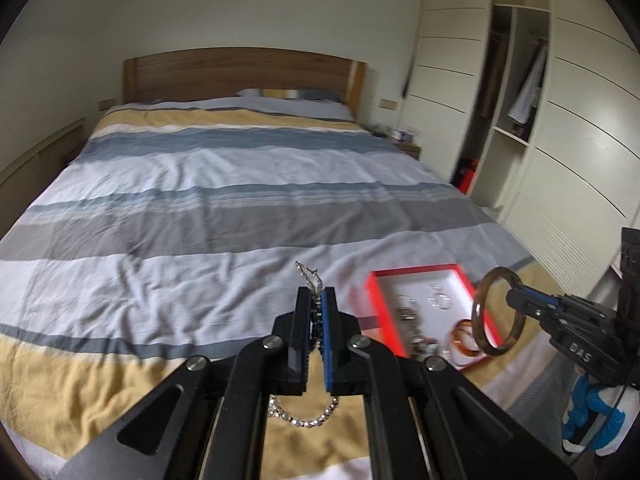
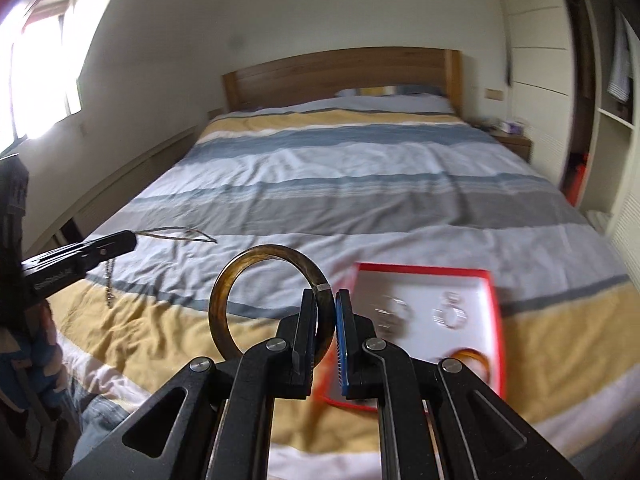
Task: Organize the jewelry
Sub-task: 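Carry the necklace and amber bangle into the red box and open both tools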
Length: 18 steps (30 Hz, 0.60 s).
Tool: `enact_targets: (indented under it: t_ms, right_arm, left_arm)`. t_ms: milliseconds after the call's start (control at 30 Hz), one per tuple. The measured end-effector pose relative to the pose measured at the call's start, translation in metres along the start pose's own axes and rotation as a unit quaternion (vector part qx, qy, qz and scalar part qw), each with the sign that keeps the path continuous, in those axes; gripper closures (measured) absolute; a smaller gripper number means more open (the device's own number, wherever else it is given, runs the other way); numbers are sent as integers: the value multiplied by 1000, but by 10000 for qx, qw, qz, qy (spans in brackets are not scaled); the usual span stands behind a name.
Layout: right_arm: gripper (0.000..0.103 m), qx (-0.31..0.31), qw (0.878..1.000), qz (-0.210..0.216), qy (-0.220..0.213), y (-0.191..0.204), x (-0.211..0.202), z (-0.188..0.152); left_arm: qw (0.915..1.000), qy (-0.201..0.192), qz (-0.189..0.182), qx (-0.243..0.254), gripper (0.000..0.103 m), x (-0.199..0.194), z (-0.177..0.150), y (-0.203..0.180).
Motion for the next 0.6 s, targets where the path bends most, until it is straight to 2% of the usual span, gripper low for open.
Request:
enact_targets:
  t_ms: [200, 333, 600]
  right_arm:
    - [94, 174, 9988, -450, 55, -58, -11, -8]
    - [94, 167, 9976, -646, 177, -86, -4, -17]
    - [94, 217, 9938, -833, 707, -132, 46, -54]
  left_arm:
    - [9987, 185, -447, 137, 99, 30, -6, -60]
    - [9968, 400, -662, 221, 99, 58, -19, -95]
    - [9906, 1036, -840, 292, 99, 126, -62, -136]
Point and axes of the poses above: each gripper's, at about its wrist camera, not at the fingertips, and x roughly the way its jaws point, y to its left, z to its top, the point moved 3 cm from there along x, roughly the way its jaws point, and after that the axes turned 11 degrees about -y, right-handed, at the moved point
